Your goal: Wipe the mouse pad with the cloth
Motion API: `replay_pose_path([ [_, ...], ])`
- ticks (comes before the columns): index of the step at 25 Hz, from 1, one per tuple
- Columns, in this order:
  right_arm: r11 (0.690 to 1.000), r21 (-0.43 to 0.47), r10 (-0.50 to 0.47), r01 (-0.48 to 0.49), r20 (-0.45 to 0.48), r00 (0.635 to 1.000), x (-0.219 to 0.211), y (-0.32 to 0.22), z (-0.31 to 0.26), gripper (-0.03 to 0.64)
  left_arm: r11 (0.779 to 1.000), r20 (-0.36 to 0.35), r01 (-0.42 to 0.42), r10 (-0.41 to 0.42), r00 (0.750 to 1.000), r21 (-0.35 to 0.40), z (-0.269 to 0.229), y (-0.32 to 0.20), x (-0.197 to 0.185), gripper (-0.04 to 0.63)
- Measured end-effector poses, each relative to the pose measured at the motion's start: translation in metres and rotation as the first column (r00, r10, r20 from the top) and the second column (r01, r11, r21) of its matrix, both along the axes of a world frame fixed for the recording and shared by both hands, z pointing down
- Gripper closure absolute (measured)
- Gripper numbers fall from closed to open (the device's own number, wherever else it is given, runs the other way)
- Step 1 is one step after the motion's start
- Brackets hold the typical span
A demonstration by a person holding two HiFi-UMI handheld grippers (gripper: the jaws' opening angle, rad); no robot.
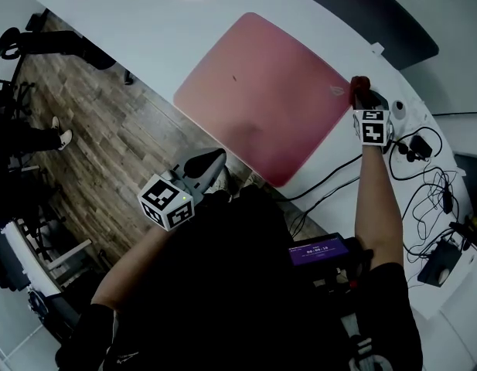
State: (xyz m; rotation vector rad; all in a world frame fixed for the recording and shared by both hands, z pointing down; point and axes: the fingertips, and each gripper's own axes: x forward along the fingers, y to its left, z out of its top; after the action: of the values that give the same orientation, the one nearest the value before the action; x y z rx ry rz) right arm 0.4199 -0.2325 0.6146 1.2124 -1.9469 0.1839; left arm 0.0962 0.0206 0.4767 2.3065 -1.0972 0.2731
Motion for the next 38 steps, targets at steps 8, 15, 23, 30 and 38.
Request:
replay_pose_path([
  [8, 0.991, 0.076, 0.098, -0.115, 0.194, 0.976, -0.002, 0.027, -0.035, 0.505, 1.0, -0.029, -0.012, 0.012, 1.0, 0.019, -0.002, 0.01, -0.02, 0.586],
  [15, 0.986, 0.122, 0.073, -0.117, 0.318, 0.945, -0.04, 0.068, -0.078, 0.505, 0.996, -0.066, -0.071, 0.075, 0.995, 0.06, -0.013, 0.005, -0.035, 0.586],
  [23, 0.978, 0.188, 0.012, -0.088, 0.373, 0.928, -0.084, 0.127, -0.132, 0.505, 0.981, -0.112, -0.154, 0.167, 0.98, 0.119, -0.026, 0.002, -0.044, 0.586],
  [30, 0.965, 0.242, -0.018, -0.101, 0.445, 0.895, -0.118, 0.181, -0.17, 0.505, 0.963, -0.131, -0.21, 0.233, 0.964, 0.17, -0.038, 0.005, -0.055, 0.586],
  [38, 0.957, 0.265, -0.035, -0.118, 0.508, 0.861, -0.157, 0.253, -0.185, 0.505, 0.937, -0.145, -0.284, 0.315, 0.938, 0.203, -0.046, 0.026, -0.063, 0.586],
])
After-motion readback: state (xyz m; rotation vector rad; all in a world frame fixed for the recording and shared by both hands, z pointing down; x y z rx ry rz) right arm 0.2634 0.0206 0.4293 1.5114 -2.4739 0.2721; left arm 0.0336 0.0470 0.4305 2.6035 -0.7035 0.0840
